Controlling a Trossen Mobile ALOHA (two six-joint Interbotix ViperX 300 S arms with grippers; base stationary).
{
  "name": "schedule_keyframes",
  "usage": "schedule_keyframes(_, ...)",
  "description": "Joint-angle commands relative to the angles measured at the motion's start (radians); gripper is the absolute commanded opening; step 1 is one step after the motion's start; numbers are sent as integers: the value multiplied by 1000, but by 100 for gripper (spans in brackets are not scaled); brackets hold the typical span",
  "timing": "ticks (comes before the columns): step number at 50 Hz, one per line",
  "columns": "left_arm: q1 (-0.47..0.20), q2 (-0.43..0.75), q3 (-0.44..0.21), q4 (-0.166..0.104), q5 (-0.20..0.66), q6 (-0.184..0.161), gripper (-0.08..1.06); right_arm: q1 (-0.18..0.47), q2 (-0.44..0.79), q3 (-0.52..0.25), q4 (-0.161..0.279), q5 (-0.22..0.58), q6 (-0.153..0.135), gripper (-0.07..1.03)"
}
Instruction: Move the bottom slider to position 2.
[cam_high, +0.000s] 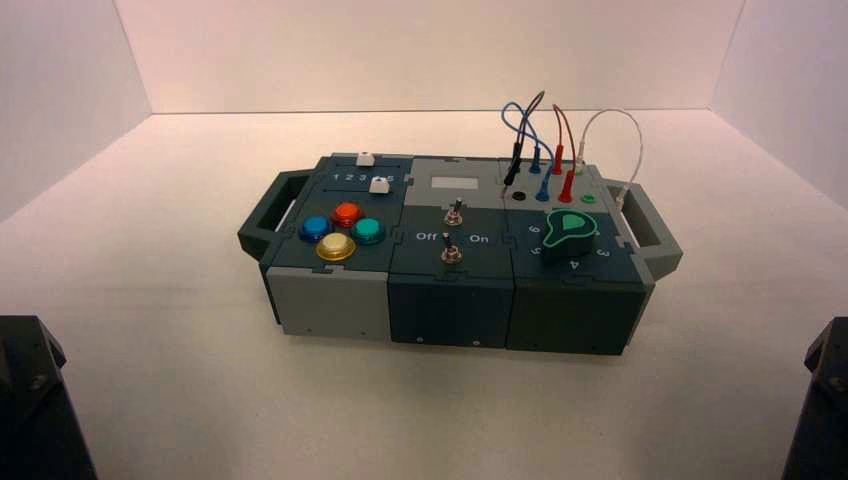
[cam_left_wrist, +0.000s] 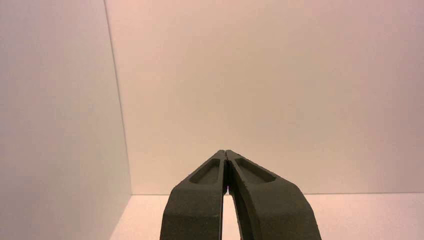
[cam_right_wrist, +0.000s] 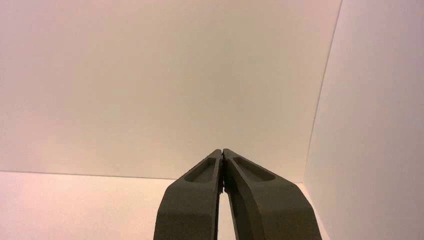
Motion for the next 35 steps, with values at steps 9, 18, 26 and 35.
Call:
schedule_keyframes(9,-51,48,-72,2,98,0,-3,31,41,-80,-3,112,0,-2)
schedule_keyframes(18,-124,81,-95,0,193,3,-3,83,83,-100,-3,155,0,-2)
schedule_keyframes(26,-230,100,-110,0,311,6,-3,140,127,-114,-3,193,-2,-2)
schedule_keyframes(35,-360,109,-156,0,499,15,-3,189,196,-140,-3,242,-6,-2)
